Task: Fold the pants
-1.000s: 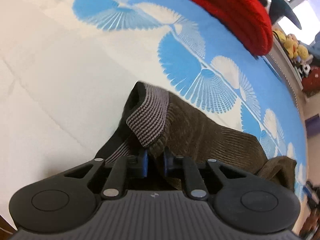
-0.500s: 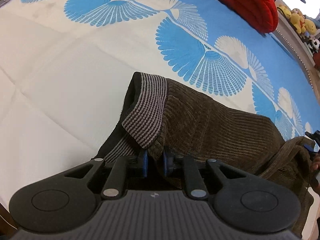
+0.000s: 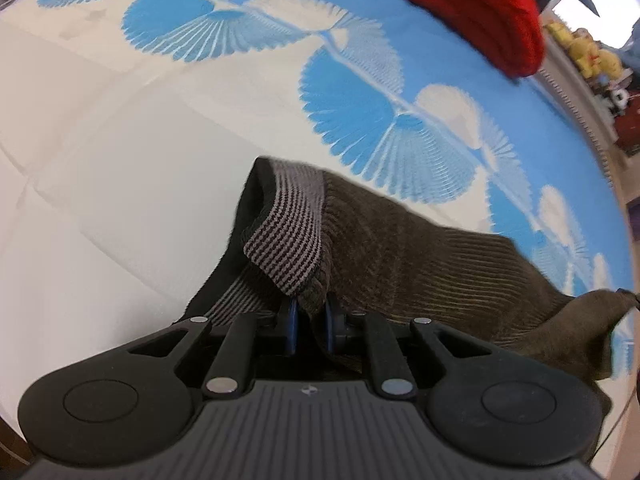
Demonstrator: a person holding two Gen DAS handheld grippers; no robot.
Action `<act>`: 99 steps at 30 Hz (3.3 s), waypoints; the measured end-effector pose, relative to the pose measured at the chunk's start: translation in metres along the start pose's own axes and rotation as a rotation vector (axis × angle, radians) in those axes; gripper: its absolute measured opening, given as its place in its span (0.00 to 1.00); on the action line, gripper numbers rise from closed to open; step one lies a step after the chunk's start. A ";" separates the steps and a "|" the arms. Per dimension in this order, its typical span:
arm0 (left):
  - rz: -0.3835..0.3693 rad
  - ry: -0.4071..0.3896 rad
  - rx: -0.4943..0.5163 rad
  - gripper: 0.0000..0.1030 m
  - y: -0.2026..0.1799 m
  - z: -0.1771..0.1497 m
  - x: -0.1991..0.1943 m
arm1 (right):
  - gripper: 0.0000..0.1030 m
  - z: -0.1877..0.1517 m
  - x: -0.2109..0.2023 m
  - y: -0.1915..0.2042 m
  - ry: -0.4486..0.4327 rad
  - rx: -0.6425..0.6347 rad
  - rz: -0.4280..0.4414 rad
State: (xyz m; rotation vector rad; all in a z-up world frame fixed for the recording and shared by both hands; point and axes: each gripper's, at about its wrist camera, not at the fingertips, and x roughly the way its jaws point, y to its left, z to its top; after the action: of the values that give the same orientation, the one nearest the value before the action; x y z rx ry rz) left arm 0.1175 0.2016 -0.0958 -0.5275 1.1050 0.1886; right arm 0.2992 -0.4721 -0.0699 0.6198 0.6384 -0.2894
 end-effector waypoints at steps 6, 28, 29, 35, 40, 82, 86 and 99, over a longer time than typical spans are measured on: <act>-0.057 -0.059 0.072 0.10 0.005 -0.010 -0.035 | 0.05 -0.011 -0.160 -0.069 -0.118 0.052 0.046; 0.060 -0.055 0.026 0.42 0.031 -0.010 -0.039 | 0.52 -0.068 -0.173 -0.208 0.000 -0.111 0.012; 0.064 -0.061 0.032 0.42 0.028 -0.009 -0.038 | 0.54 -0.068 -0.164 -0.194 -0.001 -0.169 0.018; 0.074 -0.048 0.029 0.42 0.024 -0.006 -0.028 | 0.59 -0.091 -0.111 -0.104 0.026 -0.602 0.005; 0.092 -0.030 0.045 0.42 0.024 -0.005 -0.023 | 0.56 -0.114 -0.063 -0.075 0.108 -0.799 -0.140; -0.065 -0.078 0.253 0.20 0.023 0.009 -0.031 | 0.02 -0.053 -0.211 -0.327 -0.147 0.511 -0.164; -0.096 -0.105 0.265 0.20 0.031 0.000 -0.059 | 0.01 -0.041 -0.241 -0.324 -0.255 0.451 -0.127; -0.037 -0.089 0.451 0.33 -0.001 -0.010 -0.036 | 0.26 -0.043 -0.225 -0.310 -0.148 0.228 -0.591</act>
State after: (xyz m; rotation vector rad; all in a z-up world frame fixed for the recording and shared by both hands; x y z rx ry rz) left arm 0.0937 0.1994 -0.0670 -0.1349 1.0100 -0.0704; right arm -0.0283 -0.6737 -0.0932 0.6094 0.6405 -0.9618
